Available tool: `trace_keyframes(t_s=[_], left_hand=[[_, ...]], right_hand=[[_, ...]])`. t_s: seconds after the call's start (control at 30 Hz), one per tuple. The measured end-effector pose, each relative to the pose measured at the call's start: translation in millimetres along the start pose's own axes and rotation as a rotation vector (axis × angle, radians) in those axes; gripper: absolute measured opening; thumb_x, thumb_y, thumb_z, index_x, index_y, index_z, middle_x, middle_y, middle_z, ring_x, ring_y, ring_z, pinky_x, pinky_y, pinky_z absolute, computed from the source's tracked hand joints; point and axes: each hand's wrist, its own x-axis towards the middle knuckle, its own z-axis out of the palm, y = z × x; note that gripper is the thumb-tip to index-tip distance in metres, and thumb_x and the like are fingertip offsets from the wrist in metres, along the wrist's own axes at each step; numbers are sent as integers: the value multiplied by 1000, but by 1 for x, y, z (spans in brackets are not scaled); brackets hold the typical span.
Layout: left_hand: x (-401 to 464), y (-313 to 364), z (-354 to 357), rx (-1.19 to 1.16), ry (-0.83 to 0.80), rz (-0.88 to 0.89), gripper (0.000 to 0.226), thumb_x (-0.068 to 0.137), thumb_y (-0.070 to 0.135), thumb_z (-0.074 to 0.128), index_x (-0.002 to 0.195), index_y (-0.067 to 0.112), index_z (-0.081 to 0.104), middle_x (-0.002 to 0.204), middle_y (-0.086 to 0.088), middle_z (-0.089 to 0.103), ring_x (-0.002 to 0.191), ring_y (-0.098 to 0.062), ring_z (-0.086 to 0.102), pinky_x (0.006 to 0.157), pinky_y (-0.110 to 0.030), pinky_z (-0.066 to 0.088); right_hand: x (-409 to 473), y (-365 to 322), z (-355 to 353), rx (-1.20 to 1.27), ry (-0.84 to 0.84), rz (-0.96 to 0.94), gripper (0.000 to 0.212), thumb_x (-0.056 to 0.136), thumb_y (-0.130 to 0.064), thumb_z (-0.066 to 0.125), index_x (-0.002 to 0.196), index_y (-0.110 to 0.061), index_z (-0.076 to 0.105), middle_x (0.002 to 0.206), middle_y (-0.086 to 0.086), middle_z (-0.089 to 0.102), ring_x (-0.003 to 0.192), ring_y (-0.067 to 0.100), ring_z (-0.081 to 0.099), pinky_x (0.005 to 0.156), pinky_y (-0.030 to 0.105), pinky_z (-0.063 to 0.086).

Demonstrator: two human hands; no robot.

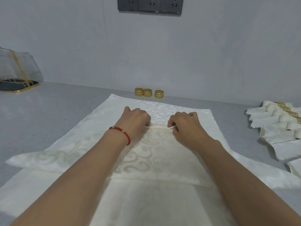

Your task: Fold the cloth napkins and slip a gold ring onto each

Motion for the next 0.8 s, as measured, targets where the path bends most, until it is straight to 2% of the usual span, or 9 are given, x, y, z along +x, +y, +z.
trace_keyframes(t_s=[0.1, 0.23, 0.27, 0.33, 0.4, 0.5, 0.6, 0.7, 0.8], left_hand=[[-3, -2, -9, -280, -97, -105, 27, 86, 8, 53, 88, 27, 73, 97, 7, 69, 88, -18, 61, 79, -32, 45], [-9, -7, 3, -476, 0, -221, 24, 93, 14, 57, 109, 24, 73, 96, 5, 68, 85, -13, 60, 76, -24, 45], [-8, -7, 4, -467, -17, -212, 24, 94, 15, 59, 112, 23, 72, 98, 5, 66, 88, -14, 59, 78, -24, 45], [-6, -7, 6, -373, -49, -173, 21, 95, 18, 58, 108, 23, 73, 103, 4, 60, 97, -18, 56, 83, -32, 47], [-6, -6, 4, -257, -57, -137, 16, 97, 21, 55, 103, 25, 70, 104, 5, 57, 101, -19, 53, 82, -37, 43], [-9, -2, -3, -177, -36, -87, 8, 95, 18, 53, 94, 25, 57, 95, 9, 55, 97, -19, 52, 78, -35, 33], [-10, -2, -15, -115, -73, 6, 24, 86, 6, 56, 88, 28, 48, 90, 13, 50, 95, -18, 52, 77, -32, 27], [-11, -1, -26, -120, -189, -10, 30, 79, 2, 61, 92, 29, 62, 99, 13, 61, 98, -14, 56, 81, -34, 31], [-15, -1, -29, -212, -195, -84, 15, 79, 14, 62, 80, 28, 67, 88, 11, 66, 84, -15, 61, 80, -33, 43]], right_hand=[[-2, -2, 2, 109, 31, 69, 15, 84, -15, 52, 83, -23, 65, 85, -7, 62, 86, 19, 58, 93, 40, 42], [-1, 4, 6, 343, 5, 171, 13, 93, -23, 56, 90, -25, 69, 85, -6, 63, 89, 21, 58, 86, 40, 48], [-1, 6, 6, 326, -27, 156, 15, 93, -24, 56, 92, -16, 69, 81, -4, 59, 91, 24, 54, 84, 41, 45], [-1, 7, 3, 244, -64, 106, 22, 92, -25, 54, 71, -20, 56, 74, -1, 54, 88, 28, 47, 78, 42, 38], [-1, 7, -2, 189, -65, 56, 18, 95, -25, 56, 80, -24, 66, 83, -7, 61, 90, 21, 48, 82, 41, 38], [-3, 7, -9, 145, -45, -50, 10, 93, -18, 57, 85, -23, 59, 85, -10, 59, 85, 17, 51, 82, 39, 42], [2, 3, -20, 85, -134, -88, 14, 86, -7, 57, 86, -21, 58, 86, -9, 58, 84, 18, 52, 74, 35, 44], [8, -2, -34, 82, -336, -32, 21, 84, -7, 59, 89, -27, 63, 92, -10, 59, 87, 17, 57, 75, 32, 49], [11, 0, -43, 131, -398, 8, 12, 90, -20, 63, 88, -28, 71, 92, -10, 67, 89, 17, 65, 80, 35, 56]])
